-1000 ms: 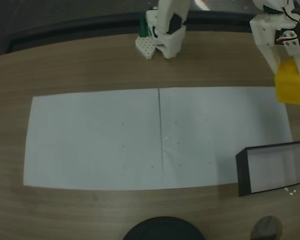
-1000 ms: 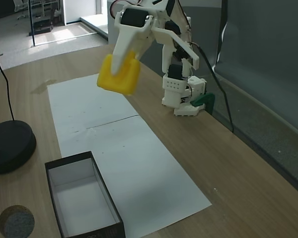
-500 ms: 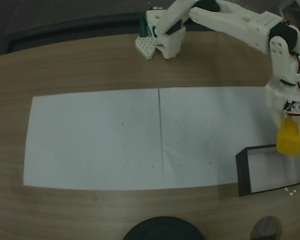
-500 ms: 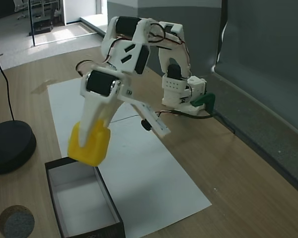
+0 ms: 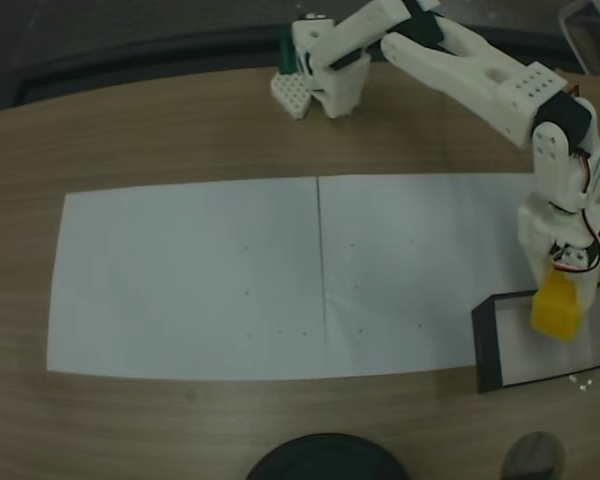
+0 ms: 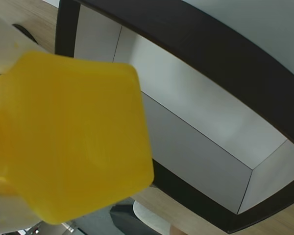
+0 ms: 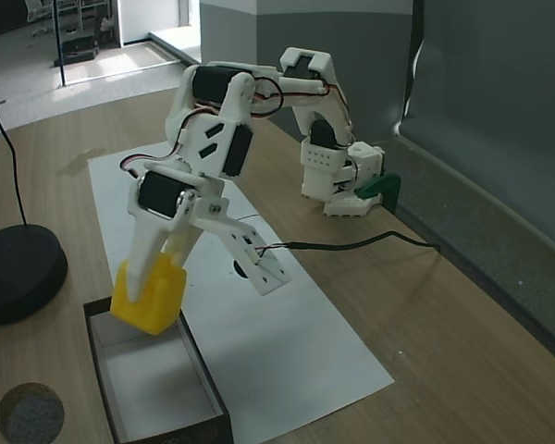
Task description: Grab a yellow square and put it in the box.
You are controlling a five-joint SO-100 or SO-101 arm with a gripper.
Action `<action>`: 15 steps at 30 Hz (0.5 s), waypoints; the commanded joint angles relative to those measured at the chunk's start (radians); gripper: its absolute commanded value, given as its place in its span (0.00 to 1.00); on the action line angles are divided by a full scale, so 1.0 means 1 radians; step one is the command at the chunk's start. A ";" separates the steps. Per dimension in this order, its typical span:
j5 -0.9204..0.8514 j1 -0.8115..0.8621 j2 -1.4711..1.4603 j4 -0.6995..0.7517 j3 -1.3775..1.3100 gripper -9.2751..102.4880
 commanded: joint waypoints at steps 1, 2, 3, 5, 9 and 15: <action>0.055 0.009 0.034 -0.017 -0.057 0.22; 0.081 0.012 0.035 -0.012 -0.057 0.26; 0.095 0.018 0.040 -0.009 -0.055 0.31; 0.091 0.025 0.048 0.002 -0.051 0.37; 0.091 0.025 0.072 0.055 -0.058 0.33; 0.091 0.026 0.209 0.158 -0.057 0.18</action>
